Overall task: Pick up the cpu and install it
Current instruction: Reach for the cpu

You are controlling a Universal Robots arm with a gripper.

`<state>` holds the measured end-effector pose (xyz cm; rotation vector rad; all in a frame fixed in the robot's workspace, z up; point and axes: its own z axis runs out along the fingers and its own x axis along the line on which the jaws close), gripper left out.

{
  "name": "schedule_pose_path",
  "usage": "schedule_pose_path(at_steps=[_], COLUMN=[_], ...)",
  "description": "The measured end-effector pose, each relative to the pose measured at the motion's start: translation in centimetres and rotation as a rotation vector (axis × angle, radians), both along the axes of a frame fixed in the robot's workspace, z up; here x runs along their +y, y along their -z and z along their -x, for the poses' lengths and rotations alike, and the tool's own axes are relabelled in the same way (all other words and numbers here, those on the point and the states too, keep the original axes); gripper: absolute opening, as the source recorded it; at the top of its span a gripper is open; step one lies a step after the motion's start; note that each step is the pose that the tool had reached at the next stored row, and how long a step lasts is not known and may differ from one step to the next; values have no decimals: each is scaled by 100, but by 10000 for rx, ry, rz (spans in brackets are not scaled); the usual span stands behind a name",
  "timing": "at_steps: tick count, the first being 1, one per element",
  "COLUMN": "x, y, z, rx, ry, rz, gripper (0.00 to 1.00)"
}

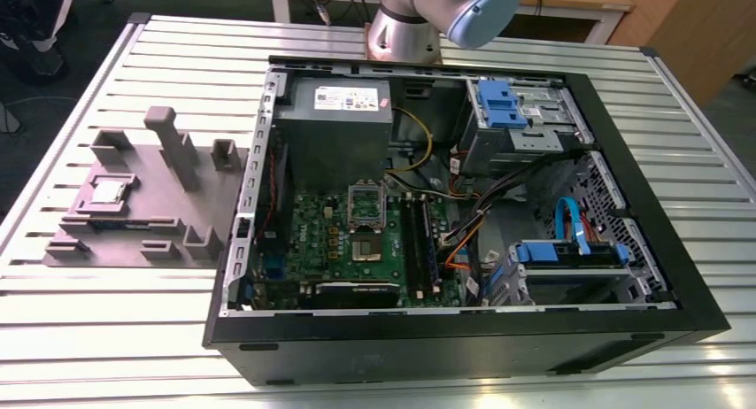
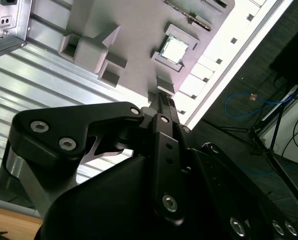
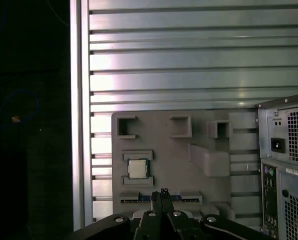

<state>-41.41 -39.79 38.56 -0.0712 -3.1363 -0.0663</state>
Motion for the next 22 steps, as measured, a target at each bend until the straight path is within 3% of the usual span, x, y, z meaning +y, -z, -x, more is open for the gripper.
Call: schedule_pose_path(at_steps=[12, 22], x=[0, 2], y=[0, 3], z=[64, 180], rx=[1, -1], ry=[0, 0], rz=[0, 0], gripper=[11, 11])
